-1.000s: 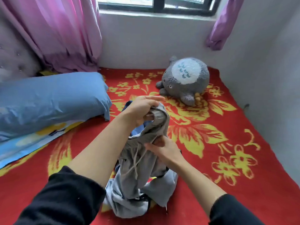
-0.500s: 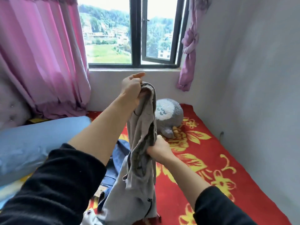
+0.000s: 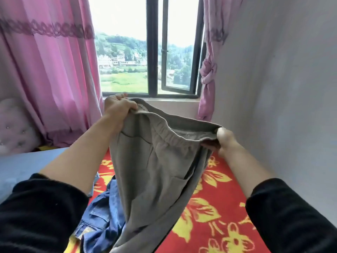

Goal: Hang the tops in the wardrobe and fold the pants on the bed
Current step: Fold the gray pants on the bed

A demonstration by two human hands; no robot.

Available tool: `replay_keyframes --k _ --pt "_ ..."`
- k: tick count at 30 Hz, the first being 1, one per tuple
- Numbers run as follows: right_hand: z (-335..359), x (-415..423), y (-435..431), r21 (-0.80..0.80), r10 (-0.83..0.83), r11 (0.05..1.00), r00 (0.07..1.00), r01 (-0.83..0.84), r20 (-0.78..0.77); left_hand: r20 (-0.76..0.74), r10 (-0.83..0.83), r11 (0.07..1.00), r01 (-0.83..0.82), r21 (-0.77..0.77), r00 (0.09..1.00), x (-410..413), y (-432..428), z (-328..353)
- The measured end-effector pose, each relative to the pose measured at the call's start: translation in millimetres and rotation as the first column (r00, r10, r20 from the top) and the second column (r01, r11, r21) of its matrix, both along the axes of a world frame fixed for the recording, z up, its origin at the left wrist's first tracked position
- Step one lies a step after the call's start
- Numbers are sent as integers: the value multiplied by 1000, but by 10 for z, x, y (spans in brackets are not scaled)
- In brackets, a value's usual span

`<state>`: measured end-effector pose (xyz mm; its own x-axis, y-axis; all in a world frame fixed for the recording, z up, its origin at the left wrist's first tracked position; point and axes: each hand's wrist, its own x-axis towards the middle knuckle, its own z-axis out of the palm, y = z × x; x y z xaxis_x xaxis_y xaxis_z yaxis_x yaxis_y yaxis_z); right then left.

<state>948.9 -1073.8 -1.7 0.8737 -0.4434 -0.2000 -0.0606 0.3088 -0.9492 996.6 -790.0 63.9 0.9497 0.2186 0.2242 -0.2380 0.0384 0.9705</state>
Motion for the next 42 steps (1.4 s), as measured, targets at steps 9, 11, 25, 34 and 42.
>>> replay_keyframes --k 9,11,25,34,42 --pt "1044 -103 -855 14 -327 936 859 350 393 176 376 909 -399 123 910 -205 -724 249" --pt "1063 -189 -928 -98 -398 855 765 510 506 194 400 906 -419 66 896 -209 -844 319" --pt "365 205 -1512 -440 -116 895 990 70 -78 -98 327 901 -279 333 940 420 -1280 -133" --pt "-98 1241 -1527 -329 160 902 923 -281 -349 -537 -47 986 125 110 842 1202 -1327 -754" --pt "598 1821 -1591 -687 240 727 931 14 273 -89 -162 970 142 -195 983 1643 -1386 -47"
